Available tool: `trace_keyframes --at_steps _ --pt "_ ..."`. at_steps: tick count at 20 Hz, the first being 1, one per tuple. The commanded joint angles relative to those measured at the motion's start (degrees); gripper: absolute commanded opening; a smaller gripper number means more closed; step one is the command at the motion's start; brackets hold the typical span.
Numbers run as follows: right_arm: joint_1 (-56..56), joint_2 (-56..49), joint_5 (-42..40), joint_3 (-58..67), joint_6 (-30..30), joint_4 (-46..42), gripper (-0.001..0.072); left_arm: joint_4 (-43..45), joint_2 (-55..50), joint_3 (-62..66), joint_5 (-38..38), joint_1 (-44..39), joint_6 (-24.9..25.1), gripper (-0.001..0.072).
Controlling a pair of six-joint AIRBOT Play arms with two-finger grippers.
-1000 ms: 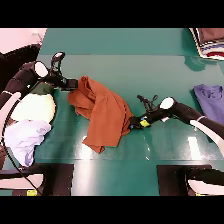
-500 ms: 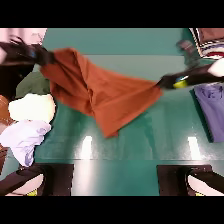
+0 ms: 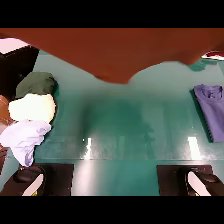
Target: Fold the shirts.
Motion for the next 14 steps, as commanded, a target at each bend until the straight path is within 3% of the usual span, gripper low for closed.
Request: trace_keyframes --at_steps 1,5,9,11,14 --pt "-5.73 0.02 4.44 10.01 -0.44 -0.81 0.0017 -5.14 5.31 1.77 -4.26 0.07 0.2 0.0026" --pt "-8.41 -8.44 11.87 20.7 -0.42 -0.37 0.0016 -10.34 4.09 1.27 -15.74 0.07 2.01 0.0026" --pt "0.33 -18.1 12.92 13.03 -0.33 -1.27 0.0016 -10.6 -3.74 -9.14 -25.55 0.07 3.43 0.0027" --pt "5.9 -25.0 13.46 6.51 -0.33 -4.59 0.0016 -11.19 -8.79 -18.62 -25.42 0.07 3.48 0.0027" --pt "11.52 -36.68 13.66 0.46 -0.37 -8.83 0.0016 -11.87 -18.6 -32.48 -17.53 0.07 6.58 0.0027"
